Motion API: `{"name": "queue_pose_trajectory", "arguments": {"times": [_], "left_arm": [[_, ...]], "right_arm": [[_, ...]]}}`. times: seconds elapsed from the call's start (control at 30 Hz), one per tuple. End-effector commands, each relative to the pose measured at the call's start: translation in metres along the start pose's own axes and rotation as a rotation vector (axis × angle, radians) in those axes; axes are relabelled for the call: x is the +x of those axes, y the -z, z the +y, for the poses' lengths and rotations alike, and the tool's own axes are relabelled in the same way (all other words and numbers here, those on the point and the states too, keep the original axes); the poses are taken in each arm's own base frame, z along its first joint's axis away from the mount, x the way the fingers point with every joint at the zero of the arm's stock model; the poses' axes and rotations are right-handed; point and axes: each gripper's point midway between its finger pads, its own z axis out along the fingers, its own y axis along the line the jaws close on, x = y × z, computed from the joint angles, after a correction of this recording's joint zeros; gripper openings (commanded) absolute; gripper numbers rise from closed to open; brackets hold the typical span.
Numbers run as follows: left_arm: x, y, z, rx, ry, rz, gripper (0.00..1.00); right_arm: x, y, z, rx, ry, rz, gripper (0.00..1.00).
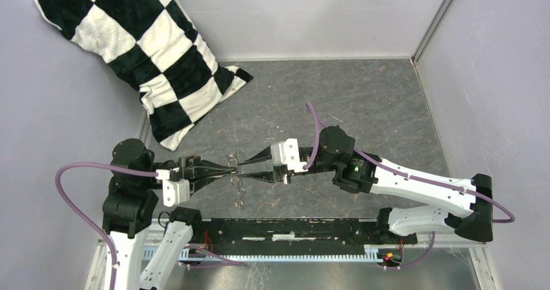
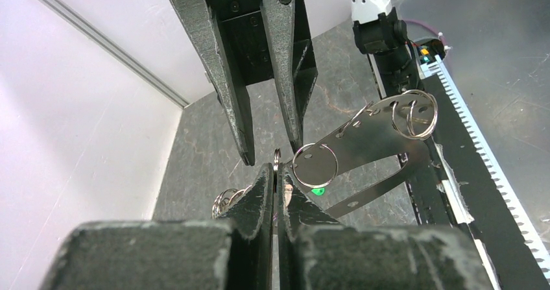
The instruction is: Put the keys on the keyring
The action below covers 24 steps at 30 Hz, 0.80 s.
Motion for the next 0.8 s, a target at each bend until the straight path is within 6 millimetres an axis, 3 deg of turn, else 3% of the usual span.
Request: {"name": "queue_pose_trajectory", "arguments": {"times": [0.0,0.13,0.33,0.5,0.6,0.67,0.77], "left_arm": [[-0.002,0.000,0.005,-0.007,-0.040,-0.001,0.02],[-0.005,0.000,0.004,-0.007,-0.047,-0.003,0.02],[-0.011,0.000,0.000,0.009,-0.043,-0.021,0.02],[-0.015,0.001,-0.002,0.014,-0.043,-0.027,0.02],[-0.011,0.001,-0.004,0.012,-0.036,-0.024,0.02],[-0.007,0.001,-0.004,0.002,-0.031,-0.014,0.09],[0.001,0.002,-0.003,-0.022,-0.025,0.008,0.26]], "right_arm": [[-0.013,-0.001,-0.001,0.014,0.006,-0.041,0.35],[-0.007,-0.002,-0.002,0.016,0.002,-0.026,0.34],[-0.003,-0.007,-0.004,0.015,-0.003,-0.009,0.21],[-0.003,-0.011,-0.004,0.005,-0.009,-0.004,0.20],[-0.004,-0.010,-0.005,0.006,-0.008,0.000,0.10],[-0.005,-0.009,-0.008,0.019,-0.007,0.008,0.01],[0.003,-0.008,-0.017,0.057,-0.008,0.087,0.01]]}}
